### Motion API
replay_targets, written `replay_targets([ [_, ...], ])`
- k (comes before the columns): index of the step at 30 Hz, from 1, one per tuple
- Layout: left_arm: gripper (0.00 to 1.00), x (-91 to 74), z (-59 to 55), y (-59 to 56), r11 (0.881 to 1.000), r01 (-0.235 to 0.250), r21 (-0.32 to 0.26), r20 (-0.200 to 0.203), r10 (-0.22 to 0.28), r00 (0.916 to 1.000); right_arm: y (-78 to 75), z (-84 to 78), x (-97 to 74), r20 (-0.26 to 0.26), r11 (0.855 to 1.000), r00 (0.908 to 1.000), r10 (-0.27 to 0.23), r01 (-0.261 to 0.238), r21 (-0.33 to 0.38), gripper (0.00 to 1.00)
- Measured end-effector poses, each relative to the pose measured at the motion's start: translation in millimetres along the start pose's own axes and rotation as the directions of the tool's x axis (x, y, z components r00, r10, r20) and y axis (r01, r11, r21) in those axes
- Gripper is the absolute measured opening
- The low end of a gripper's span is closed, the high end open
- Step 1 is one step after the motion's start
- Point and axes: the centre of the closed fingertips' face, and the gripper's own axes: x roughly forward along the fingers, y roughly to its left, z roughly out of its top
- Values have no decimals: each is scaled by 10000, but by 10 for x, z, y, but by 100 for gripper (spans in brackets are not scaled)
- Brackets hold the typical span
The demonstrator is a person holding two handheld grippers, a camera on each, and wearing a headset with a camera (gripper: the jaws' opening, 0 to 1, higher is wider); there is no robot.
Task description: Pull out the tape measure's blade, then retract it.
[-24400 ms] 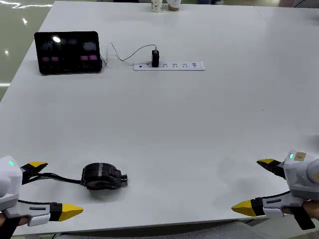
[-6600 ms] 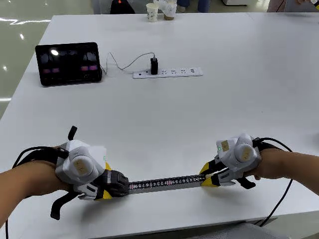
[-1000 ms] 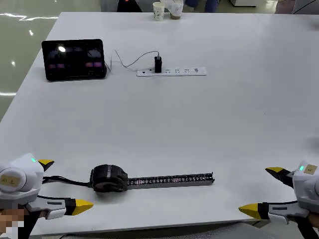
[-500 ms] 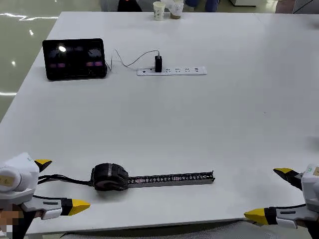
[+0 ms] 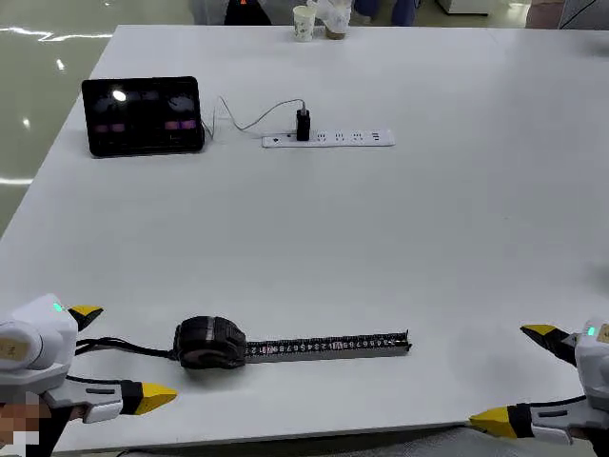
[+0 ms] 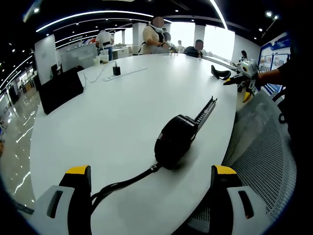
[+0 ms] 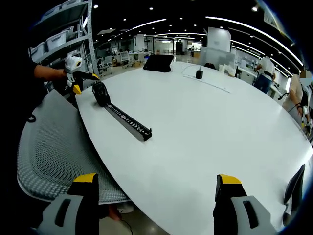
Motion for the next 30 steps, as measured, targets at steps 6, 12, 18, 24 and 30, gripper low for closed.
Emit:
replay_targets([
  [6,99,66,78,-130,9995,262,-154,89,-260,9996,17,30,11,-41,9997,9997,221,-221,42,99],
  [12,99,147,191,-280,9984,388,-407,223,-379,9990,-40,116,26,-119,9996,9996,241,-243,-149,99],
  [18,99,242,274,-410,9987,299,-413,240,-289,9993,-59,198,68,-427,9968,9985,337,-367,-713,99],
  [24,99,344,308,-422,9939,115,-1098,260,-87,9996,-84,283,141,-667,9885,9961,574,-661,-1364,99],
  [30,99,443,370,-410,9945,-493,-926,259,519,9983,-122,391,210,-972,9764,9923,763,-941,-1944,99],
])
